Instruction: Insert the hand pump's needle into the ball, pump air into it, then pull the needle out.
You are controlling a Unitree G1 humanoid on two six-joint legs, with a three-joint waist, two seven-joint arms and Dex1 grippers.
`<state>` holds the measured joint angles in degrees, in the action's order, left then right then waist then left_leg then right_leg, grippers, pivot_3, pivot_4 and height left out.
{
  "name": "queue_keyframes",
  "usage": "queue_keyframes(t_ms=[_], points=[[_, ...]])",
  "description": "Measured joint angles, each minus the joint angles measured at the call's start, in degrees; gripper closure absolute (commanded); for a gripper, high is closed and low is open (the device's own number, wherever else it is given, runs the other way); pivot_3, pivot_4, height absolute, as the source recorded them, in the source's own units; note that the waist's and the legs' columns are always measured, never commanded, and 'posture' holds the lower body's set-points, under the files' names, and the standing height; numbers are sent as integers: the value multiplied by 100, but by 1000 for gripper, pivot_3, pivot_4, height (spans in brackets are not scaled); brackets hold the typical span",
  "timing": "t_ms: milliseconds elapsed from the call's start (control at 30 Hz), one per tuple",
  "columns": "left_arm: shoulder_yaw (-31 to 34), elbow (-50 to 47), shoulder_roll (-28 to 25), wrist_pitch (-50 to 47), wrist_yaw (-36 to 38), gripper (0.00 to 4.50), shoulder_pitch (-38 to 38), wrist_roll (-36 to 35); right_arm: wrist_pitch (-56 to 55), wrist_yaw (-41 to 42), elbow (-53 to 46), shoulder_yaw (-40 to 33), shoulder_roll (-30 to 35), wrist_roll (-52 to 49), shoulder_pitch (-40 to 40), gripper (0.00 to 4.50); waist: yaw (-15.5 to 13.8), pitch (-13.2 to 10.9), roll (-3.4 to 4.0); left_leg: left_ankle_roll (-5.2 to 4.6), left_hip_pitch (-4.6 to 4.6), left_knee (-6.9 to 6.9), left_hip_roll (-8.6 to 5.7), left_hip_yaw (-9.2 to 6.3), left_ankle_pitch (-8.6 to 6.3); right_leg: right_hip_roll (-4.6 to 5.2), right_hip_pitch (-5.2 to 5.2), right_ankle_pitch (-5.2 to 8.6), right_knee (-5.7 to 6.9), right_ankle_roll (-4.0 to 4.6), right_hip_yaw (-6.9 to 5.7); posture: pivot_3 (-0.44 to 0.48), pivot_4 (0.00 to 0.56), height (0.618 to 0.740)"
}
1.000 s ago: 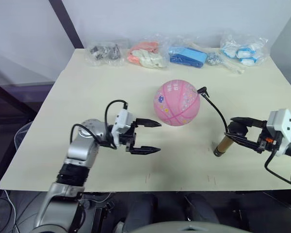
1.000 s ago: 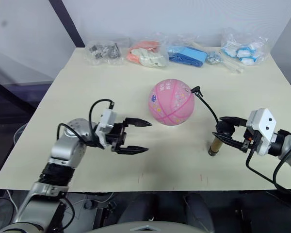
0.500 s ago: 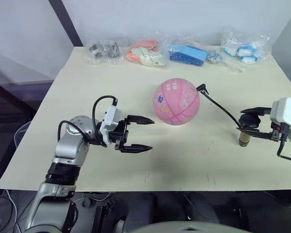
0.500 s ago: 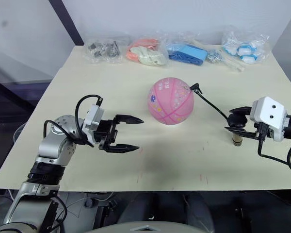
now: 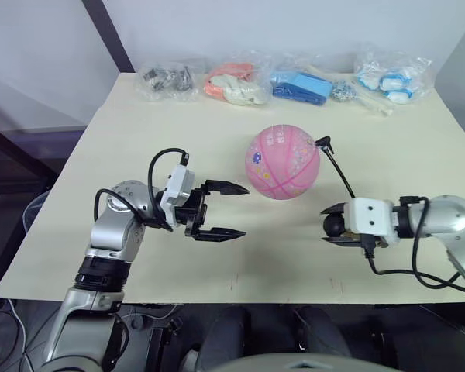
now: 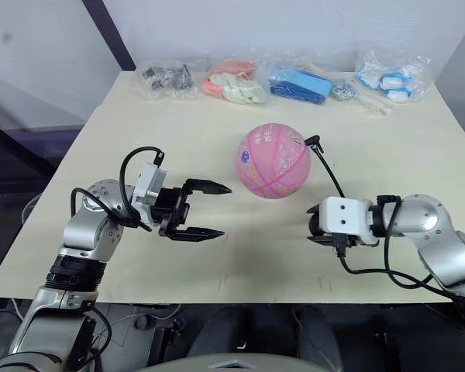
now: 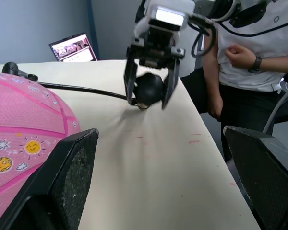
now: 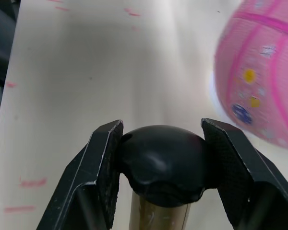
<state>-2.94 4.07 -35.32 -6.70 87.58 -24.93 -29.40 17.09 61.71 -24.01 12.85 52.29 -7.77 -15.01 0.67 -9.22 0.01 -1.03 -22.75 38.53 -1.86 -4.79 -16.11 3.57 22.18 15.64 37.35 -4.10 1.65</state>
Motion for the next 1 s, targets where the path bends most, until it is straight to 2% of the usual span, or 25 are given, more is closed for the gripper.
queue_keyframes(t_ms=[467,667,833,933,1000], points=[[-42,106,-1,107,77,24,-66,6,137,-367,233,1144,-1478,464,-124,2382,31,-1,-14,3,1,29,3,7,2,-10,24,6,67,16,-2,0,150,740],[-99,111,-2,141,96,24,-87,21,-25,-372,808,1532,-1813,793,-378,2382,31,-2,-14,4,0,29,3,8,3,-12,25,6,66,16,2,0,150,740],[-122,136,-25,213,121,24,-86,55,-314,-447,1084,1545,-1895,949,-396,2382,30,-2,-14,4,0,30,3,8,3,-12,26,6,67,17,2,0,150,740],[-127,177,-43,244,152,0,-86,71,-409,-471,1106,1500,-1891,949,-385,885,30,-2,-14,5,0,31,3,8,3,-12,27,6,68,17,2,0,150,740],[-140,234,-96,321,197,0,-86,90,-426,-475,1104,1349,-1889,902,-355,64,29,-2,-14,5,0,31,3,7,3,-12,27,6,68,17,2,0,150,740]])
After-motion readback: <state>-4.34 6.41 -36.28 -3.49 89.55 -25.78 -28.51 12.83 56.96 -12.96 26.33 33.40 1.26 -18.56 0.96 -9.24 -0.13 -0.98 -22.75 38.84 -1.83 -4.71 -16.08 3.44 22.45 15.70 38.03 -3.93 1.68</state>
